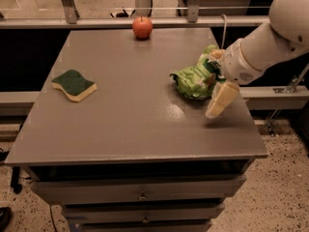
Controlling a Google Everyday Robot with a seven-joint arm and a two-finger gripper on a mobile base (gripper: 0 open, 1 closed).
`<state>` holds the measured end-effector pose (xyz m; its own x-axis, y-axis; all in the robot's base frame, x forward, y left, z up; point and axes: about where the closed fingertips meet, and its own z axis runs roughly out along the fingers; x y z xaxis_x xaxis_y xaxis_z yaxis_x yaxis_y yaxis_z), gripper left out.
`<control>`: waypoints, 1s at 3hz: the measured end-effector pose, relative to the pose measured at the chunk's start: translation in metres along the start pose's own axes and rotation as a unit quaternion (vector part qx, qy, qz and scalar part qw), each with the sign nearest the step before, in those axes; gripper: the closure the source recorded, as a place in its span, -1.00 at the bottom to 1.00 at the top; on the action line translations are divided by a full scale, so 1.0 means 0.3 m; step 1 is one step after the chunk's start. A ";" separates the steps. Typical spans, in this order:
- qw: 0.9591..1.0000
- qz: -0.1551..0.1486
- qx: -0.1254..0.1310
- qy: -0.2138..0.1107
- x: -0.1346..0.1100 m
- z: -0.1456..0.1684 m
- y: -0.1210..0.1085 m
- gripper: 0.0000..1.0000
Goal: Pick green rice chip bag
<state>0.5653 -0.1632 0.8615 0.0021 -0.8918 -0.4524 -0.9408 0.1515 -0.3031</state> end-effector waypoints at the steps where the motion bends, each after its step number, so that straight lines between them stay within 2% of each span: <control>1: 1.000 -0.007 0.003 -0.025 -0.039 0.091 -0.057 -0.66; 3: 0.999 -0.017 0.004 -0.051 -0.128 0.162 -0.138 0.27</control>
Offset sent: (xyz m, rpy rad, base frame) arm 0.0636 0.0542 -0.0177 0.1027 -0.0493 0.0641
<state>0.6208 -0.1145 0.8507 0.0693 -0.8485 -0.5247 -0.9366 0.1257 -0.3270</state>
